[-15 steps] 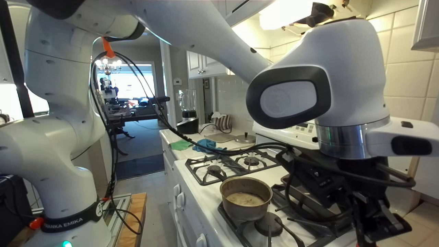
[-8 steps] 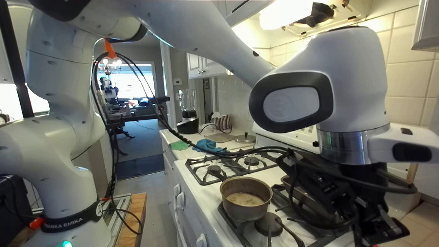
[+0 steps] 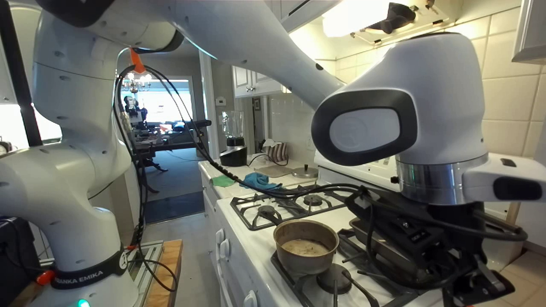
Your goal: Close the spice shaker
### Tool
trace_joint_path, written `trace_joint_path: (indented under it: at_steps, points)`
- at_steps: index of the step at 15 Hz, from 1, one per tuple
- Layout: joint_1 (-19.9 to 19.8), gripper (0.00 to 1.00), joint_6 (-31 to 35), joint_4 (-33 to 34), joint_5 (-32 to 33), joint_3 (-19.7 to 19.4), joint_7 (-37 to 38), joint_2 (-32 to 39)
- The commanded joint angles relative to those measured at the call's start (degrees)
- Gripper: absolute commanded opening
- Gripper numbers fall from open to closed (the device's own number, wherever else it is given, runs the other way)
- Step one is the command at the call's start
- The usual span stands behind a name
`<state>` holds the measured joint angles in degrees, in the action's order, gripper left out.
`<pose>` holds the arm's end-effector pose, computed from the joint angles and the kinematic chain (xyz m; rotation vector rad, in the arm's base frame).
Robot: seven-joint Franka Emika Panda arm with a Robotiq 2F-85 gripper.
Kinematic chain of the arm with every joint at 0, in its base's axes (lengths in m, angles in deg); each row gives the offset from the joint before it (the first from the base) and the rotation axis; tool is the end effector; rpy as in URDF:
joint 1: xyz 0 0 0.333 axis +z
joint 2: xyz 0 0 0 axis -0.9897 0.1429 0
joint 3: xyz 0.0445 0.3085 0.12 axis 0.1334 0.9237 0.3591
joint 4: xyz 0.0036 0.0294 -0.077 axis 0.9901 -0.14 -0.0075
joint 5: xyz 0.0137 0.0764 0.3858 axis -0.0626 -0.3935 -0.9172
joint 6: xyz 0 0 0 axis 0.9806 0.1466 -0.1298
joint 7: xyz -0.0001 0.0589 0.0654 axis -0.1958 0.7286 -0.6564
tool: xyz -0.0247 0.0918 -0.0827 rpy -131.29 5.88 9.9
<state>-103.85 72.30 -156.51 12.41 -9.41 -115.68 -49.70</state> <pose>0.5591 -0.3290 0.3345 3.0216 -0.1701 0.3169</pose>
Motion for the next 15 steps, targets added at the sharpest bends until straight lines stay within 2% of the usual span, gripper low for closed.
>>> trace_joint_path:
  at_steps: [1,8,15]
  points:
    - [-1.4,0.0,-0.4,1.7,-2.3,1.2,-2.4,2.9]
    - [-2.5,0.0,-1.0,2.5,-4.4,2.4,-4.4,4.8]
    - [-2.4,0.0,-3.3,3.9,-3.7,2.2,-4.2,6.0]
